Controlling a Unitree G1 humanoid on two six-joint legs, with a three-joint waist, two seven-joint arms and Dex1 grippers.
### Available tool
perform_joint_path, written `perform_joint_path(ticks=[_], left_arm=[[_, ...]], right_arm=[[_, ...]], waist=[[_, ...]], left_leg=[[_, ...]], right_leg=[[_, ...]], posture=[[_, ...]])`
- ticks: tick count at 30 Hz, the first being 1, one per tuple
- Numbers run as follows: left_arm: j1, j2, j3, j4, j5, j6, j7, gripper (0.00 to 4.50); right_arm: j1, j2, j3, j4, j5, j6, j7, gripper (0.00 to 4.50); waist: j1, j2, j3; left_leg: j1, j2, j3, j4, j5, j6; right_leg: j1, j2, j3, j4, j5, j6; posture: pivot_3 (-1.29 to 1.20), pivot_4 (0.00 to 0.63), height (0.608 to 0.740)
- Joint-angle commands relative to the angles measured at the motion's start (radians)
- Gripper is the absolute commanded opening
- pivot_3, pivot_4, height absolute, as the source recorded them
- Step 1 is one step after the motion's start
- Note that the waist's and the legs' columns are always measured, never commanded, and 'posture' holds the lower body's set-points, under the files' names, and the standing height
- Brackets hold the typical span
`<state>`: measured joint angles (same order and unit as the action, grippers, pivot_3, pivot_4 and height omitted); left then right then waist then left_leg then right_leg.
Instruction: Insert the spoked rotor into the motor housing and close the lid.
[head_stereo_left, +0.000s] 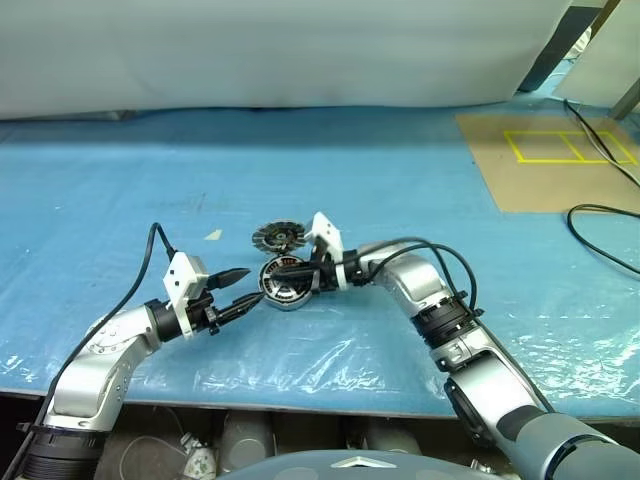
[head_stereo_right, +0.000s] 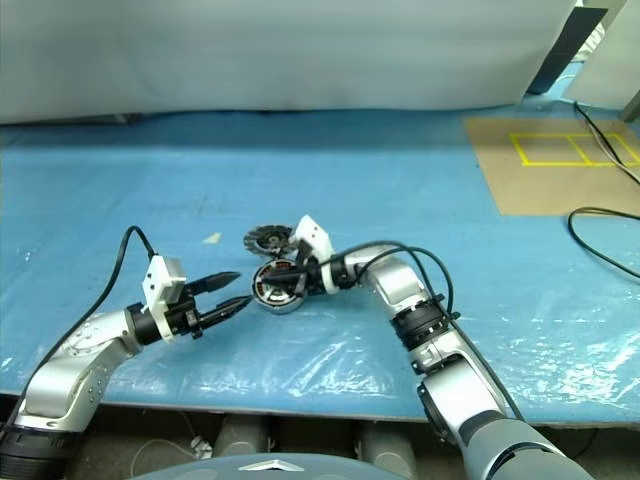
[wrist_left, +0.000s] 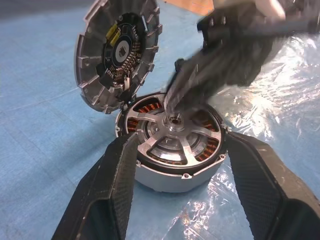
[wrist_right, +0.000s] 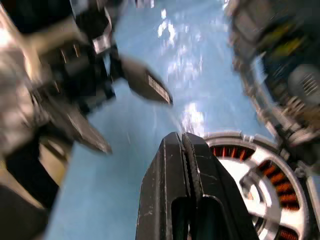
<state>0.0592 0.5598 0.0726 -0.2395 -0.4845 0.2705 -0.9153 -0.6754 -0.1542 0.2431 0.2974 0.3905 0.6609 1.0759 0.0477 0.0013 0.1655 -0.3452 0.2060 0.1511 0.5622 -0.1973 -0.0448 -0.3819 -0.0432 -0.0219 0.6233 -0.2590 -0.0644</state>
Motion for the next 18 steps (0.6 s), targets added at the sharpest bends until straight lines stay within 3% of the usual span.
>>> perform_joint_path(ticks=[1,4,7,10,14,18], left_arm=[[-0.006,-0.007,-0.005,-0.009,0.003,-0.016,0.000,2.89],[-0.008,-0.011,-0.007,-0.010,0.006,-0.016,0.001,2.89],[-0.009,-0.012,-0.007,-0.009,0.005,-0.014,0.002,2.89],[-0.007,-0.013,-0.006,-0.011,0.003,-0.010,0.004,2.89],[-0.005,-0.011,-0.004,-0.010,0.005,-0.011,0.005,2.89],[-0.007,-0.009,-0.004,-0.009,0.006,-0.011,0.004,2.89]], right_arm=[[-0.043,0.027,-0.089,-0.055,0.087,0.056,-0.031,0.00],[-0.036,0.032,-0.073,-0.049,0.046,0.029,-0.067,0.00],[0.020,-0.035,0.126,-0.055,-0.158,-0.144,-0.062,0.00],[0.054,-0.067,0.210,-0.049,-0.229,-0.224,-0.044,0.00],[0.057,-0.074,0.247,0.011,-0.299,-0.282,-0.066,0.00],[0.062,-0.068,0.206,-0.006,-0.253,-0.258,-0.036,0.00]], waist=[[-0.001,0.000,-0.001],[-0.002,-0.001,-0.001],[-0.002,-0.001,-0.001],[-0.003,-0.001,-0.001],[-0.009,-0.001,-0.001],[-0.007,-0.001,-0.001]], left_leg=[[-0.005,0.000,0.000,0.000,0.002,-0.002],[-0.012,0.000,0.001,0.000,0.003,0.000],[-0.022,-0.001,0.001,0.000,0.002,-0.002],[-0.024,-0.001,0.000,0.001,0.002,-0.004],[-0.016,0.000,0.000,0.000,-0.001,-0.008],[-0.003,0.001,0.001,0.000,-0.002,-0.008]], right_leg=[[-0.004,0.001,0.000,0.000,0.000,0.000],[-0.010,0.002,-0.002,0.000,0.003,0.004],[-0.018,0.005,-0.004,0.000,0.003,0.004],[-0.019,0.005,-0.005,-0.001,0.003,0.004],[-0.013,0.004,-0.004,0.000,0.003,0.004],[-0.003,0.003,-0.002,-0.001,-0.002,-0.002]], posture=[[0.00,0.150,0.740],[0.00,0.150,0.740],[0.00,0.150,0.740],[0.00,0.150,0.740],[0.00,0.150,0.740],[0.00,0.150,0.740]])
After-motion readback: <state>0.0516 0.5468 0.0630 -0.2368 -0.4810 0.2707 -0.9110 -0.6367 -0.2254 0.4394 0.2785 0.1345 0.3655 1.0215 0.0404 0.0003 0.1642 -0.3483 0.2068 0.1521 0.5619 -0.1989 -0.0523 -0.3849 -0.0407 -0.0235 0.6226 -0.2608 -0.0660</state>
